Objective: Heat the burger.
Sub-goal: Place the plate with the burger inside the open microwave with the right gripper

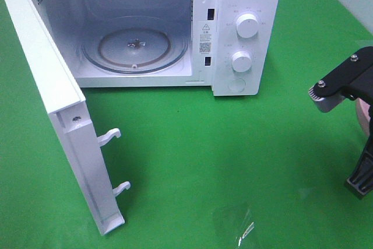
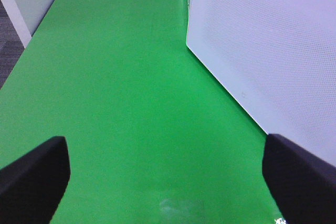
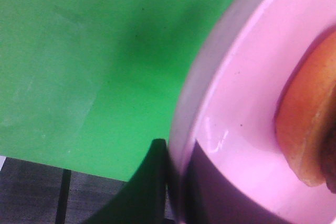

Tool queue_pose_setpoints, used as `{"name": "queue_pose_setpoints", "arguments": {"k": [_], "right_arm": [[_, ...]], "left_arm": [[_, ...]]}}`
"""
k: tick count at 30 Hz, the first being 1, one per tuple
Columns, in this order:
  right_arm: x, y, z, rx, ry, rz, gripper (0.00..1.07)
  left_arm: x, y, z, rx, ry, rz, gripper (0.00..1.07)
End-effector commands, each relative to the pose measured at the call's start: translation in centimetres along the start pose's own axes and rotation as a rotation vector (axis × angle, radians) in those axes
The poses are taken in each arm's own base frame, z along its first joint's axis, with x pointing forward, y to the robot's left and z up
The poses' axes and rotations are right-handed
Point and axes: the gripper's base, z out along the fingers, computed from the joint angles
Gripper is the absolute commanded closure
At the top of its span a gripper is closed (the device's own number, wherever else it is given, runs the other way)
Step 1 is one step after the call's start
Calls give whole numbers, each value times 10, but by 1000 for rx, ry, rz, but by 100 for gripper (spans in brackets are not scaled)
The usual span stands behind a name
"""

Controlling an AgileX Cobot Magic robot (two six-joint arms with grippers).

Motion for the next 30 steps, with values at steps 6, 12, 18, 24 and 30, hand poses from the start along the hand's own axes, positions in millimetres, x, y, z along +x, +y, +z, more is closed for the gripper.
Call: {"name": "queue_pose_setpoints", "arguments": {"k": [6,12,18,24,30], "right_arm": [[1,5,-8,62,-22,-91,107],[3,20,-16,63,-40,-171,106],[3,29,-21,60,-62,-217,106],[4,41,-27,52,-95,-280,106],[6,51,-32,47,-121,-341,106]], "left_arm": [[0,0,-2,3,-28,2,16],[0,0,-2,3,-28,2,16],[0,0,-2,3,-28,2,16],[0,0,-2,3,-28,2,16],[0,0,-2,3,-28,2,16]]}}
